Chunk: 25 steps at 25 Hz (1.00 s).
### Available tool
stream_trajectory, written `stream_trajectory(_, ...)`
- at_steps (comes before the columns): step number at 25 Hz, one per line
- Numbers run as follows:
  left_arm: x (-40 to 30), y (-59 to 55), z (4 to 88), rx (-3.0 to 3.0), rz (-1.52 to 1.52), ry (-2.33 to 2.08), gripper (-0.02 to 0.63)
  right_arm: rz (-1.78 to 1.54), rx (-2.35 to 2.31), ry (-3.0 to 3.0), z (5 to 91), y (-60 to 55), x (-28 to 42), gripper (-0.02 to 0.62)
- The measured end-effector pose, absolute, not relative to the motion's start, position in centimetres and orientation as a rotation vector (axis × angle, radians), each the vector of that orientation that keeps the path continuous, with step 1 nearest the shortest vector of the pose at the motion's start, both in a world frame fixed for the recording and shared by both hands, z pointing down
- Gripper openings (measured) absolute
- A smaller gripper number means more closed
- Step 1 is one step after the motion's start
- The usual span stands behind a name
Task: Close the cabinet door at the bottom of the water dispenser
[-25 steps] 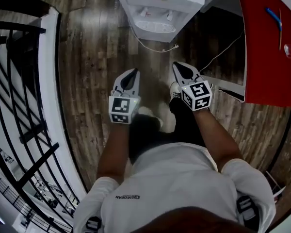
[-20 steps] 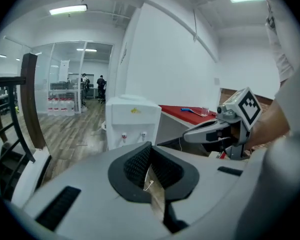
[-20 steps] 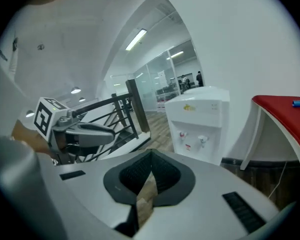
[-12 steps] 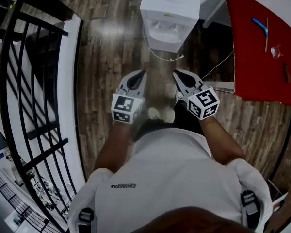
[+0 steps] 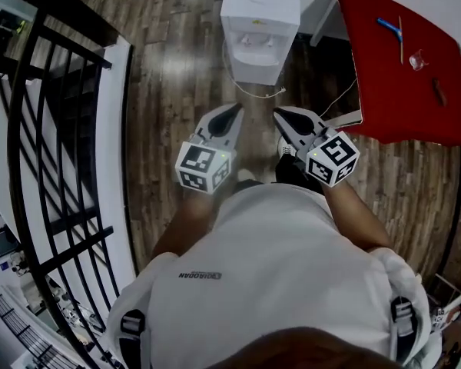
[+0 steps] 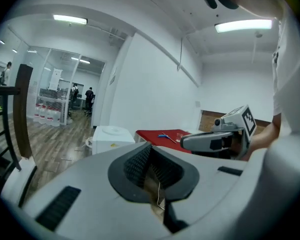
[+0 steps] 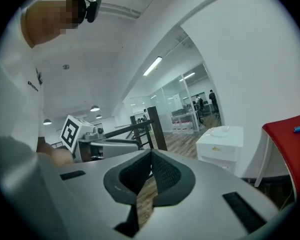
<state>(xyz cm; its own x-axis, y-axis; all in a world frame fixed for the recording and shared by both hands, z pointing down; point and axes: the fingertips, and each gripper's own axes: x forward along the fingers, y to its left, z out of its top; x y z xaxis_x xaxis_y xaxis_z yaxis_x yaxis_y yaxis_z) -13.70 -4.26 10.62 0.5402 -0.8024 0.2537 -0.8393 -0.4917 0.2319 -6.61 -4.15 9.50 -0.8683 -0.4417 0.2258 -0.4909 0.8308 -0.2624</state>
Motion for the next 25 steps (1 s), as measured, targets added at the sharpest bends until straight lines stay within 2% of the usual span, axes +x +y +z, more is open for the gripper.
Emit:
stream_trajectory(15, -7.7, -0.6, 6.6, 2.556, 0.088, -1.313, -0.005, 0.422, 0.860, -2.907, 5.2, -2.2, -1.0, 0.023)
stream_trajectory(21, -5.8, -1.7, 5.8, 2.350, -0.140, -1.326, -0.005, 0.462, 0.885, -2.920, 4.4, -3.7, 4.3, 0.022)
stream_trajectory(25, -3.2, -1.5, 4.8, 2.367, -0.112, -1.400, -0.005, 0.461, 0.874, -2.912, 4.6, -4.1, 7.7, 0.021)
